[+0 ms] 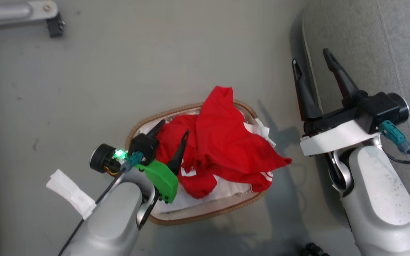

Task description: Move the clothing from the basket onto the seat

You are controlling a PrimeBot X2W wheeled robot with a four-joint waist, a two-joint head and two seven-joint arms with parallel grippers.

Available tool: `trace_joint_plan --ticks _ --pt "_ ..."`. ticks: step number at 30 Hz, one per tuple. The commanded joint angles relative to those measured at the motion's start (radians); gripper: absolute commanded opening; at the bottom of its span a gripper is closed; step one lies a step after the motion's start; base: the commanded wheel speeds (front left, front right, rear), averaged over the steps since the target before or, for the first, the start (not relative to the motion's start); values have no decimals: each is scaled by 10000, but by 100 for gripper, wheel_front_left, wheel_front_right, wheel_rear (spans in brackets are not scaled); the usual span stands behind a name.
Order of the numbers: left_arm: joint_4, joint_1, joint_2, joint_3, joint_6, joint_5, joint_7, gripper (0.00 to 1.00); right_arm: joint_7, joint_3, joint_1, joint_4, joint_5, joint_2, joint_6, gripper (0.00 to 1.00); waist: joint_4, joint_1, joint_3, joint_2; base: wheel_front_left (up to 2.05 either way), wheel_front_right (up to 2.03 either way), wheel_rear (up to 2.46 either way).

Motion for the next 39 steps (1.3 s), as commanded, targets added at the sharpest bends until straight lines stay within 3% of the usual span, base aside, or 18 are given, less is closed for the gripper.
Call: trace_joint_plan --ticks 1,16,27,28,29,39 --pt "242 -424 68 -141 -25 -171 4 100 -42 6 -284 -145 30 24 -6 100 -696 -3 1401 34 0 0 0" --pt "2778 -2498 -311 -2247 -26 -1845 4 100 -41 103 -905 -497 434 83 -6 100 -1110 -3 3130 34 0 0 0" --pt "3595 -2741 -455 -3673 -26 -3120 64 98 -41 81 -771 -280 657 79 -6 100 -1229 -3 3240 34 0 0 0" --pt "3517 -2765 -455 -3880 -26 -3223 68 34 -41 46 -764 -237 639 78 -6 100 -1201 -3 3210 34 0 0 0" --pt "3471 -2799 -444 -4005 -26 -3333 60 0 -41 30 -774 -209 614 77 -6 100 -1172 -3 3176 34 0 0 0" --pt "2691 -2562 57 -4584 -27 -3820 -17 0 -31 -17 -640 140 371 70 -6 100 -687 -3 1911 34 0 0 0"
